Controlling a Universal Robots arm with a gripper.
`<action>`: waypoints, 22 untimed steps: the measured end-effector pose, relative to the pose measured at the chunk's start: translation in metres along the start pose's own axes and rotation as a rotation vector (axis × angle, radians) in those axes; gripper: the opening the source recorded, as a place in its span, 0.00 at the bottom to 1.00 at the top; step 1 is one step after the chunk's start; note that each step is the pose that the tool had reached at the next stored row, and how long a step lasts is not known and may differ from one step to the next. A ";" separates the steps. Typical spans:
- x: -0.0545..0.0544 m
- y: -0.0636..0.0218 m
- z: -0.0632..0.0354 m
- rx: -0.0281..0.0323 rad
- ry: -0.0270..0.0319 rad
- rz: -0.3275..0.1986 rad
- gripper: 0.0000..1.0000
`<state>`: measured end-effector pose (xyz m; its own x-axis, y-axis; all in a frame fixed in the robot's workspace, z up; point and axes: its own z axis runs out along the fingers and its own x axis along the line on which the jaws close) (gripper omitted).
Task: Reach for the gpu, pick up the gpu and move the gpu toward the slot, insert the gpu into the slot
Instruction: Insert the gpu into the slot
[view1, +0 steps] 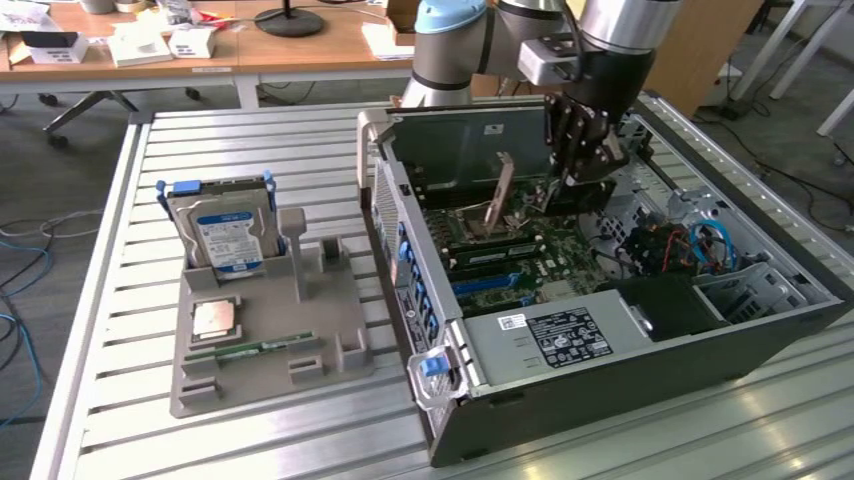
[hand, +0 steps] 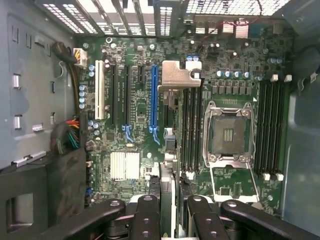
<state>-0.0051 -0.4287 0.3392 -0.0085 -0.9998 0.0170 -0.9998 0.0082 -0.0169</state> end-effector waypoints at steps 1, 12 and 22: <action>0.000 0.0000 0.0003 0.0002 0.0010 0.010 0.26; 0.013 0.0124 0.0039 0.0037 0.0165 0.026 0.26; 0.015 0.0507 0.0187 0.0038 0.0211 0.026 0.26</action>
<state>-0.0556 -0.4440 0.3200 -0.0345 -0.9987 0.0376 -0.9992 0.0337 -0.0214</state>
